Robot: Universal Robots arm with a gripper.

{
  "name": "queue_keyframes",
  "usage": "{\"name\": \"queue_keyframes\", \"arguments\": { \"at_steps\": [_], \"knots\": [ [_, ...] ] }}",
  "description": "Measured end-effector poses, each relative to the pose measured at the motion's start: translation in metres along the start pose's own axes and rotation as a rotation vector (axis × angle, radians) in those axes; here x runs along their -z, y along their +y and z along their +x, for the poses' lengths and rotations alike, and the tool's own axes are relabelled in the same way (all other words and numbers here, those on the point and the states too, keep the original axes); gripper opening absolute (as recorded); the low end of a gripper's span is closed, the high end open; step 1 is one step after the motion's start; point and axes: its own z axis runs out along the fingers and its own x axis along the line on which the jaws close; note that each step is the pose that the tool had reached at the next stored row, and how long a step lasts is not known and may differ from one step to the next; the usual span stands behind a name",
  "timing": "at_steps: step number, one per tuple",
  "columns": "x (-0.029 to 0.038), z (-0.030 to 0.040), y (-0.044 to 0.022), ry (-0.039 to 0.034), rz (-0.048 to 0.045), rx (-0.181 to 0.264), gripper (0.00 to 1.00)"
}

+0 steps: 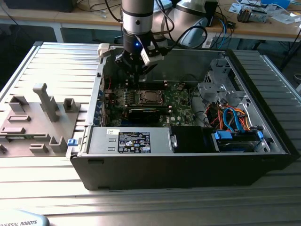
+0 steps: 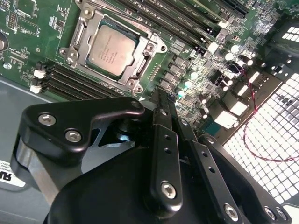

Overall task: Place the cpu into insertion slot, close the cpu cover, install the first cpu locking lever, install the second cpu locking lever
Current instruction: 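Install the first cpu locking lever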

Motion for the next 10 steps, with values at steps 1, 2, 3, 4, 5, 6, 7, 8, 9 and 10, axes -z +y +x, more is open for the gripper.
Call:
{"name": "queue_keyframes", "arguments": {
  "at_steps": [1, 2, 3, 4, 5, 6, 7, 8, 9, 10],
  "knots": [
    [-0.0001, 0.0004, 0.0000, 0.0000, 0.0000, 0.000, 0.11],
    [-0.0002, 0.0006, 0.0000, 0.0000, 0.0000, 0.000, 0.11],
    [-0.0002, 0.0010, 0.0000, 0.0000, -0.0001, 0.000, 0.11],
    [-0.0003, 0.0011, 0.0000, 0.0000, 0.0000, 0.000, 0.11],
    [-0.0003, 0.0014, 0.0000, 0.0000, 0.0000, 0.000, 0.11],
    [-0.0004, 0.0016, 0.0000, 0.0000, 0.0000, 0.000, 0.11],
    [-0.0004, 0.0018, 0.0000, 0.0000, 0.0000, 0.000, 0.11],
    [-0.0006, 0.0021, 0.0000, 0.0001, 0.0001, 0.000, 0.11],
    [-0.0010, 0.0023, 0.0002, 0.0000, 0.0000, 0.000, 0.11],
    [-0.0010, 0.0024, 0.0003, 0.0000, 0.0000, 0.000, 0.11]
  ]
}}
